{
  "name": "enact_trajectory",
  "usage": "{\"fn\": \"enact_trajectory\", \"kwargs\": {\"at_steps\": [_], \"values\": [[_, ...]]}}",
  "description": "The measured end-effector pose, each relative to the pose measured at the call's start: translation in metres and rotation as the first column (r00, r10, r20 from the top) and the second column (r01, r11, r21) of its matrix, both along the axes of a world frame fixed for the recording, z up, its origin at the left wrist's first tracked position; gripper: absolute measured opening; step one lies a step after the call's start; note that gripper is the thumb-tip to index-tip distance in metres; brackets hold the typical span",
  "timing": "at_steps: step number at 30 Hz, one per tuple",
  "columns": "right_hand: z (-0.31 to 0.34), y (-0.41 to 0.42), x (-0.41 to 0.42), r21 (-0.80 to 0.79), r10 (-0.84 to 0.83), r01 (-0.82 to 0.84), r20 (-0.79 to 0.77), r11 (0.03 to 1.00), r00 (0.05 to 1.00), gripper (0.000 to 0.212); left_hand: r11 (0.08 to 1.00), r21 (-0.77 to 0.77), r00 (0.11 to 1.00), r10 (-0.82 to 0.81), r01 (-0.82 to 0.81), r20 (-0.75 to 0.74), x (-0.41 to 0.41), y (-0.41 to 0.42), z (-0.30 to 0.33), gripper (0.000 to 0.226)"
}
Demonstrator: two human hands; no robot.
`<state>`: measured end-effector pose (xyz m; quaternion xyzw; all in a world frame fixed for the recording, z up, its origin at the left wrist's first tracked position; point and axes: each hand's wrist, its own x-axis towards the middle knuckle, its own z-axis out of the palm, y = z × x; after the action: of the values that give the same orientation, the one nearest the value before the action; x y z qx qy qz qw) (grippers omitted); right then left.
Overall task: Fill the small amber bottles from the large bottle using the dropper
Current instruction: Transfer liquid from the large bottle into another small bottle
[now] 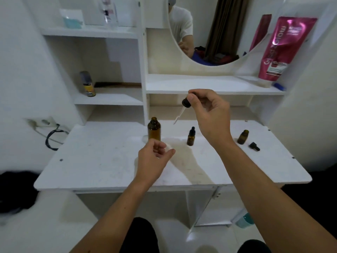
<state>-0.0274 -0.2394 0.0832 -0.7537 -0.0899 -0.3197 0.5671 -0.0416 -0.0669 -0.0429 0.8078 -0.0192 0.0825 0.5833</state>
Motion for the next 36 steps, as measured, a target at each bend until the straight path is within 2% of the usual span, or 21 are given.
{"fn": "enact_trajectory", "kwargs": {"at_steps": [7,12,19,27,36], "values": [[0.006,0.041,0.020,0.059,0.069,-0.067,-0.032,0.996,0.997,0.016,0.983,-0.026,0.983,0.180,-0.180,0.022,0.016,0.031,0.002,0.058],[0.011,0.051,0.029,0.053,0.077,-0.076,-0.021,0.996,0.997,0.016,0.985,-0.061,0.987,0.161,-0.162,-0.013,0.032,0.033,0.002,0.070],[0.000,0.052,0.030,-0.085,0.086,-0.086,-0.007,0.993,0.996,0.018,0.995,-0.062,0.997,0.080,-0.081,-0.016,0.036,0.030,0.005,0.060],[-0.021,0.062,0.040,-0.189,0.104,-0.131,-0.143,0.973,0.984,0.014,0.996,-0.069,0.998,0.062,-0.061,0.020,0.036,0.030,0.009,0.053],[-0.035,0.069,0.054,-0.209,0.072,-0.113,-0.197,0.971,0.978,0.006,0.996,-0.070,0.998,0.060,-0.059,0.024,0.049,0.032,0.004,0.050]]}}
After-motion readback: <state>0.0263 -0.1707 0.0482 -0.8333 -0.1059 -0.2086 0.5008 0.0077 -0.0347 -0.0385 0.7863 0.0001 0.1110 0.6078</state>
